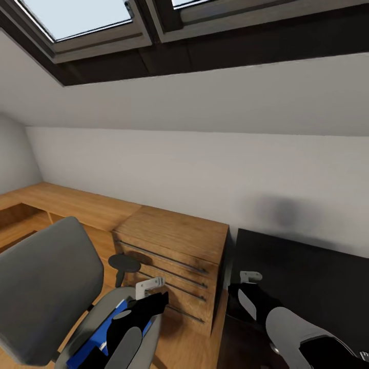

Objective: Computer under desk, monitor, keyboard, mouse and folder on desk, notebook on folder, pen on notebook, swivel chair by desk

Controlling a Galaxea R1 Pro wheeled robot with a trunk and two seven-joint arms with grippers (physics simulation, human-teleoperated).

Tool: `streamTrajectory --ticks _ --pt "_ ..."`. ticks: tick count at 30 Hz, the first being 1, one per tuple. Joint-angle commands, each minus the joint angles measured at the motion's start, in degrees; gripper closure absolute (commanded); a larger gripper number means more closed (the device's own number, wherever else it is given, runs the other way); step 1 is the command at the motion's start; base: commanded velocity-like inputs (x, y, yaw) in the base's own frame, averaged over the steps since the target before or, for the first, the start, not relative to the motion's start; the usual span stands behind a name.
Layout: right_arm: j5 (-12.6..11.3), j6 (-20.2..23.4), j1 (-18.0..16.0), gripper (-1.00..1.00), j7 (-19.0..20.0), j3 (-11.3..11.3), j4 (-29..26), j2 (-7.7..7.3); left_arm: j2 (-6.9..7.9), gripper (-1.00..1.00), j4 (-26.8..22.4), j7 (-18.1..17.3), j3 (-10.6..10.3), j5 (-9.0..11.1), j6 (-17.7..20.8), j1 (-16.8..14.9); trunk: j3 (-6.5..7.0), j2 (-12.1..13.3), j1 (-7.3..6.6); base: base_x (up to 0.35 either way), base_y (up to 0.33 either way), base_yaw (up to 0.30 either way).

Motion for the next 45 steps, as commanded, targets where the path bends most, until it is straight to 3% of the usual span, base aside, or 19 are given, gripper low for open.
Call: streamTrajectory --ticks 1,24,30,45 --pt "-0.5 0.3 0.0 -1.0 -0.4 0.5 -0.1 -0.02 0.05 -1.0 -0.1 0.5 -0.1 0.5 0.1 -0.1 -0.07 0.0 0.0 0.0 0.0 0.0" --pt "-2.8 2.9 0.0 -1.0 -0.4 0.5 -0.1 -0.12 0.05 -1.0 0.0 0.5 -0.1 0.4 0.1 -0.1 -0.07 0.0 0.0 0.0 0.0 0.0" --pt "-2.8 2.9 0.0 -1.0 -0.4 0.5 -0.1 -0.12 0.05 -1.0 0.0 0.5 -0.1 0.4 0.1 -0.1 -1.15 -2.5 1.32 0.0 0.0 0.0" --pt "-2.8 2.9 0.0 -1.0 -0.4 0.5 -0.1 -0.18 0.05 -1.0 0.0 0.5 -0.1 0.4 0.1 -0.1 -1.15 -2.5 1.32 0.0 0.0 0.0"
